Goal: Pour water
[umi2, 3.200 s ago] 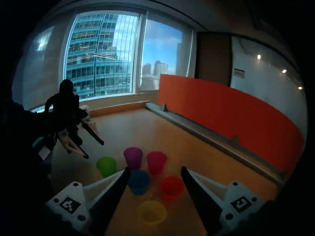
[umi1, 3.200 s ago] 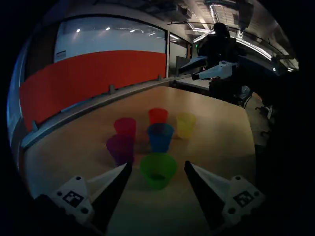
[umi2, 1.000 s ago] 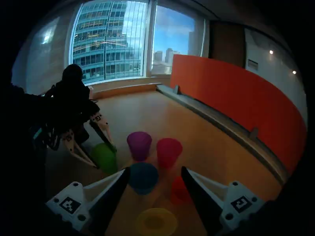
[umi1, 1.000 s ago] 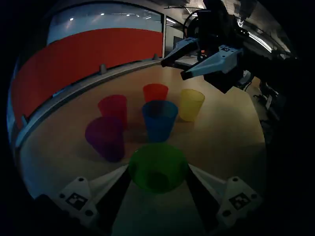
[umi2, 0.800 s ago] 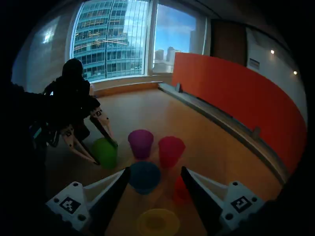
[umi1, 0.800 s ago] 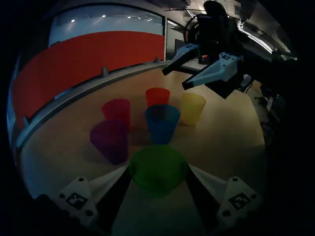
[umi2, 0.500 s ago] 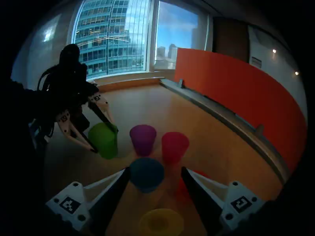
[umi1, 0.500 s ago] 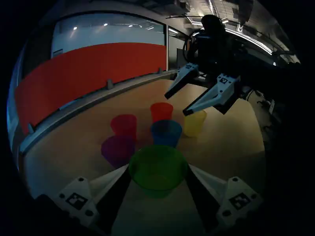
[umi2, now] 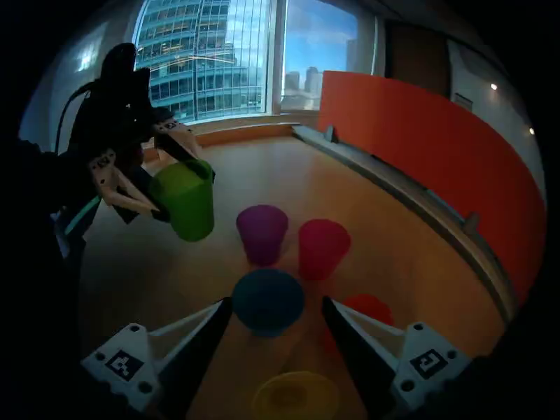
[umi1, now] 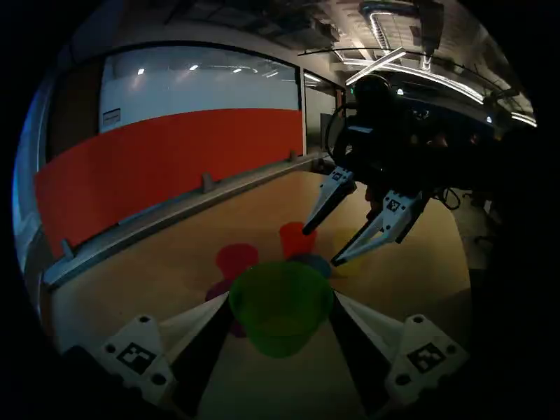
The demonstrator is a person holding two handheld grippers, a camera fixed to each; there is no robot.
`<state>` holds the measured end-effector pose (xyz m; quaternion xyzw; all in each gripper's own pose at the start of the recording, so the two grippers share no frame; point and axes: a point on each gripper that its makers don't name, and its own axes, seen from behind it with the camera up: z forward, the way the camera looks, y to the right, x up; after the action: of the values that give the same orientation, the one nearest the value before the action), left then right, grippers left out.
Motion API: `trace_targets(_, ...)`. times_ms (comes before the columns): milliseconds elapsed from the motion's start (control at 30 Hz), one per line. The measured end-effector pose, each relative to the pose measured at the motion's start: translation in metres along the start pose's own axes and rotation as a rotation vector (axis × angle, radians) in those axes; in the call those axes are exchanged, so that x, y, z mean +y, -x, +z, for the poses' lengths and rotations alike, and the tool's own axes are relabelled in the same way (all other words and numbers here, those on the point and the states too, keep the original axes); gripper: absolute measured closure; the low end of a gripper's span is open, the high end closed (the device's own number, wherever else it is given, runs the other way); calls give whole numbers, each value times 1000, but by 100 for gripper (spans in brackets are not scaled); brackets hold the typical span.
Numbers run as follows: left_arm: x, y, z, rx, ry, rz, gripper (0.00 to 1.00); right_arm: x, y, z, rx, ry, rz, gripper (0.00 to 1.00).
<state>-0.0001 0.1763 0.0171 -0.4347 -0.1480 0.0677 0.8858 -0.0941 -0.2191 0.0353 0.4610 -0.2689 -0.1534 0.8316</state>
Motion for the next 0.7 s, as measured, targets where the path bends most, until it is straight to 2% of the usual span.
trace_targets(467, -13, -32, -12, 90, -36, -9, 11, 0, 11, 10, -63, -13, -8, 1)
trace_targets(700, -24, -45, -19, 128, -63, -16, 11, -1, 13, 15, -82, -17, -14, 1)
